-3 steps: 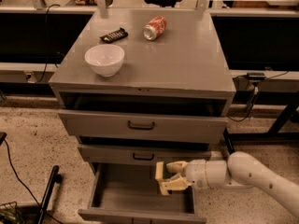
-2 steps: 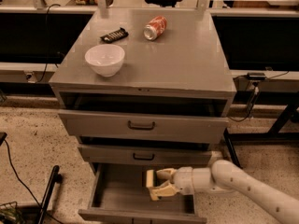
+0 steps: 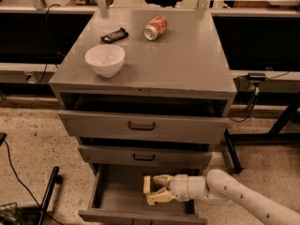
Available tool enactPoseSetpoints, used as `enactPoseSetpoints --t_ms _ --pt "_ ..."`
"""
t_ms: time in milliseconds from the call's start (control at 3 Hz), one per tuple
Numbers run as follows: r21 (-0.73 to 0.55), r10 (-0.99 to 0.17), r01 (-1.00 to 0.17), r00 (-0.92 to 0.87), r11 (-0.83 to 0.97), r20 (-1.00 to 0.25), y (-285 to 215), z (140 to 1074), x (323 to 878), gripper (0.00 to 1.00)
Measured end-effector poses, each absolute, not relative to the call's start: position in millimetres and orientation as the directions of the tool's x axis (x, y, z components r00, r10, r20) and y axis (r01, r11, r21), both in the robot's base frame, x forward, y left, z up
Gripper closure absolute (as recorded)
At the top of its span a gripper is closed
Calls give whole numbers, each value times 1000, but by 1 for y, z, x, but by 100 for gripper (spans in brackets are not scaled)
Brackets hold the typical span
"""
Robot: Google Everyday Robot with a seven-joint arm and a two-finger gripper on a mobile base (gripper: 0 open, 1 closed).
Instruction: Place sponge into bottom drawer
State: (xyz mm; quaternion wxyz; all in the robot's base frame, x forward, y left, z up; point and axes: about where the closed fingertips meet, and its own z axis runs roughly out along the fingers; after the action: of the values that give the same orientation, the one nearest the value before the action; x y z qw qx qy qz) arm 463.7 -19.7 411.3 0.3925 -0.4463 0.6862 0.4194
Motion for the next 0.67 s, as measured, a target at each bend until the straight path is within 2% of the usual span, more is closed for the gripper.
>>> enactPoseSetpoints --t_ms 667 --pt "175 -285 -954 -243 245 -927 -24 387 471 100"
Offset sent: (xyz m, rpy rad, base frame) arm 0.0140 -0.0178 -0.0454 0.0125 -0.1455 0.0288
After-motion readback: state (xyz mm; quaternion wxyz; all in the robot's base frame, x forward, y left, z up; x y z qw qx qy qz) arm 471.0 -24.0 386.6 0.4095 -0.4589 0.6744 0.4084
